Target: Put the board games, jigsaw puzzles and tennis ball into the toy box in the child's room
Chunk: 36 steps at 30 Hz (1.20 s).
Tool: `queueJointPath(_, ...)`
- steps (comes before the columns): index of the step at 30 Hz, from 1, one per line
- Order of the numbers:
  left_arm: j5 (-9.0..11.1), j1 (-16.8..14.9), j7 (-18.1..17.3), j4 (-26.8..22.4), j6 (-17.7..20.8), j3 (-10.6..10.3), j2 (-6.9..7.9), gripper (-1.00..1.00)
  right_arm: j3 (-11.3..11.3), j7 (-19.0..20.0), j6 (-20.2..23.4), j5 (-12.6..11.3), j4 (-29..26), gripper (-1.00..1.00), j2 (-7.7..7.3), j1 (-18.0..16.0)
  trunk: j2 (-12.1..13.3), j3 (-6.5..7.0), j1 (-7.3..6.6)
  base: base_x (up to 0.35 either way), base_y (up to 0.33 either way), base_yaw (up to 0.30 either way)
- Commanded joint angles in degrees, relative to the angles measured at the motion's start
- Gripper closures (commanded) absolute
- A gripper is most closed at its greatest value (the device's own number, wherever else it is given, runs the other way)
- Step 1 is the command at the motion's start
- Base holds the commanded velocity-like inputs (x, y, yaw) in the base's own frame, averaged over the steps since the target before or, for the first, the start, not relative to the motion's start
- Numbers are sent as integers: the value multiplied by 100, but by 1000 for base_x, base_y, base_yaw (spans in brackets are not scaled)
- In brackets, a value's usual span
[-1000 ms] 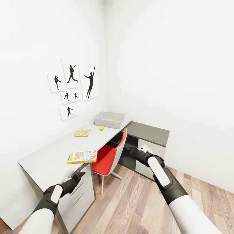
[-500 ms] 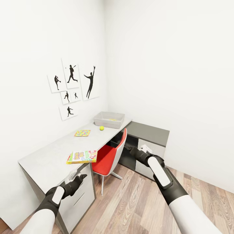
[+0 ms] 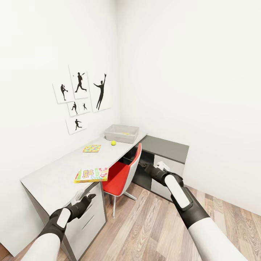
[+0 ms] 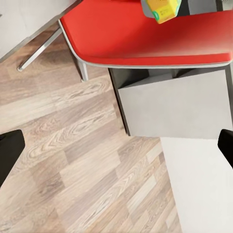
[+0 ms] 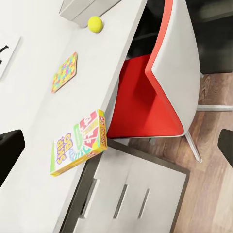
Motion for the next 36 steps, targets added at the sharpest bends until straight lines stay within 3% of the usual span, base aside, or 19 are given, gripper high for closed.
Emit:
queueJointPath(1,21,-6,-14,-9,49,44,-6,-100,6,-54,2,-57,-8,-100,-2,-4,-11,-10,4,0,0,0)
queueJointPath(36,16,-6,-21,-11,33,36,-38,-100,15,-54,-2,-63,-31,-100,-5,-4,-11,-10,4,55,-19,0)
